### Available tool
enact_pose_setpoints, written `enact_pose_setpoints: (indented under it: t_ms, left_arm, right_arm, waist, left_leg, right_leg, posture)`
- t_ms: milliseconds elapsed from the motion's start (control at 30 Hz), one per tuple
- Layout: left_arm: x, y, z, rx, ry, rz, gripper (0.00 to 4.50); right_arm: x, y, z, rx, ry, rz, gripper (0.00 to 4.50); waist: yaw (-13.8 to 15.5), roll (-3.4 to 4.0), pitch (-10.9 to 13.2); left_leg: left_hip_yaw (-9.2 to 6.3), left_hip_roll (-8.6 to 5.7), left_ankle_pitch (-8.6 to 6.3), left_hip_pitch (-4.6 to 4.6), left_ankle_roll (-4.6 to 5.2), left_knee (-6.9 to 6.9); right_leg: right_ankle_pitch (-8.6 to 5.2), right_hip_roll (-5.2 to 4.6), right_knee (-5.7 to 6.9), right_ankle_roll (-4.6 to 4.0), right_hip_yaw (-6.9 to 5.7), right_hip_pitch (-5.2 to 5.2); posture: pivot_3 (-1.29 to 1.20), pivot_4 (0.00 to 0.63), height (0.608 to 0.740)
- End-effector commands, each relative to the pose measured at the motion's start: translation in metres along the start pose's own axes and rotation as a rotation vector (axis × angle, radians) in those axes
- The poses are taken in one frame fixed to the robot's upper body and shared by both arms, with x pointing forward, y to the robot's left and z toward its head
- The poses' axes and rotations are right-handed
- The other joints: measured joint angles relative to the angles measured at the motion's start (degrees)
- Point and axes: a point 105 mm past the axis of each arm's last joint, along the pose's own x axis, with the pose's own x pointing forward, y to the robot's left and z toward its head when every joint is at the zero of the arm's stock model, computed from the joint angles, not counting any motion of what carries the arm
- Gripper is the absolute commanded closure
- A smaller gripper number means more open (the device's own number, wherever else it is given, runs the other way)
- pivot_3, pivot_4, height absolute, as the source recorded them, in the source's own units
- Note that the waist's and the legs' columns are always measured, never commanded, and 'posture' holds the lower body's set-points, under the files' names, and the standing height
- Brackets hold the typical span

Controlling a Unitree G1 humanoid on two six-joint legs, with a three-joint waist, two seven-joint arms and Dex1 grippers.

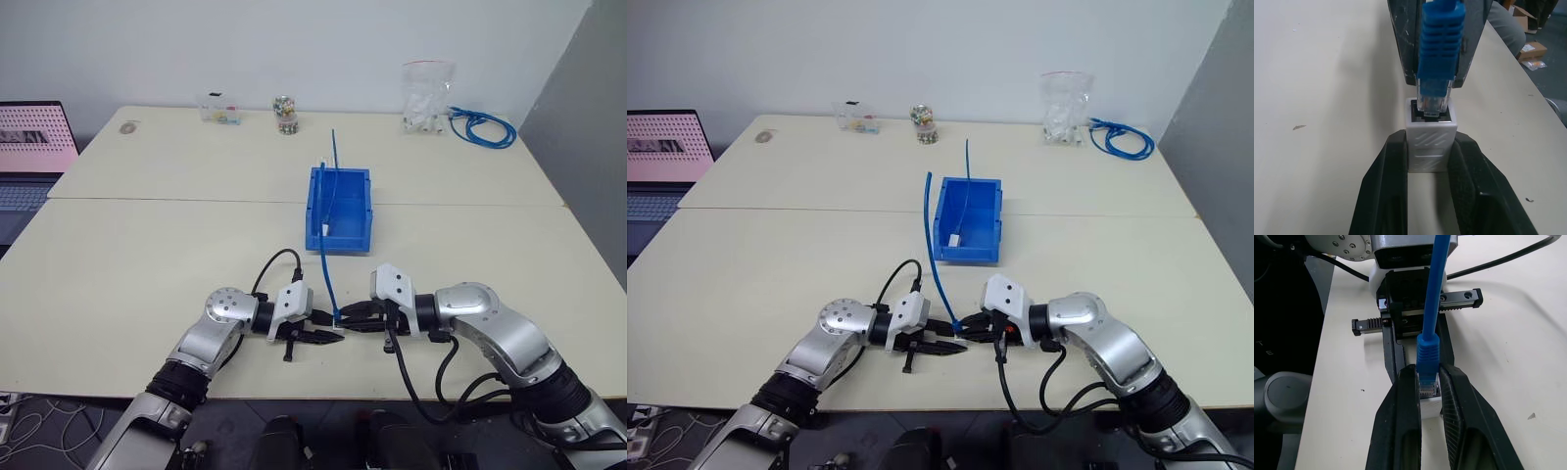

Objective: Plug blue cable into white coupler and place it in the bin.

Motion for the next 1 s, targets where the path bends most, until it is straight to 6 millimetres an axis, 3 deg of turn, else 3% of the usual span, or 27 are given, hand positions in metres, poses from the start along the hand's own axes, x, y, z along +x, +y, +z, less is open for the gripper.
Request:
enact_pose_setpoints:
  t_ms: [33, 467, 1000]
  left_arm:
    - [0.000, -0.001, -0.006, -0.010, 0.028, -0.002, 3.71]
    - [-0.002, -0.003, -0.006, -0.012, 0.034, -0.010, 3.71]
    - [-0.003, -0.005, -0.005, -0.009, 0.042, -0.026, 3.71]
  right_arm:
    - [0.003, 0.006, -0.001, 0.005, -0.020, 0.023, 4.22]
    - [0.001, 0.006, 0.016, 0.072, -0.136, 0.025, 4.22]
    - [0.001, -0.009, 0.013, 0.074, -0.160, -0.038, 4.22]
  waist:
    - [0.0, 0.00, 0.0]
    - [-0.1, 0.00, 0.0]
    - [-0.1, 0.00, 0.0]
  left_leg:
    - [0.01, 0.00, 0.00, 0.00, 0.00, 0.00]
    - [0.00, 0.00, 0.00, 0.01, 0.00, 0.00]
    - [0.00, 0.00, 0.00, 0.02, 0.00, 0.00]
  right_leg:
    - [0.00, 0.00, 0.00, 0.00, 0.00, 0.00]
    - [0.00, 0.01, 0.01, 0.00, 0.00, 0.00]
    - [0.00, 0.03, 0.03, 0.00, 0.00, 0.00]
  posture:
    - [0.00, 0.150, 0.740]
    - [0.00, 0.150, 0.740]
    - [0.00, 0.150, 0.740]
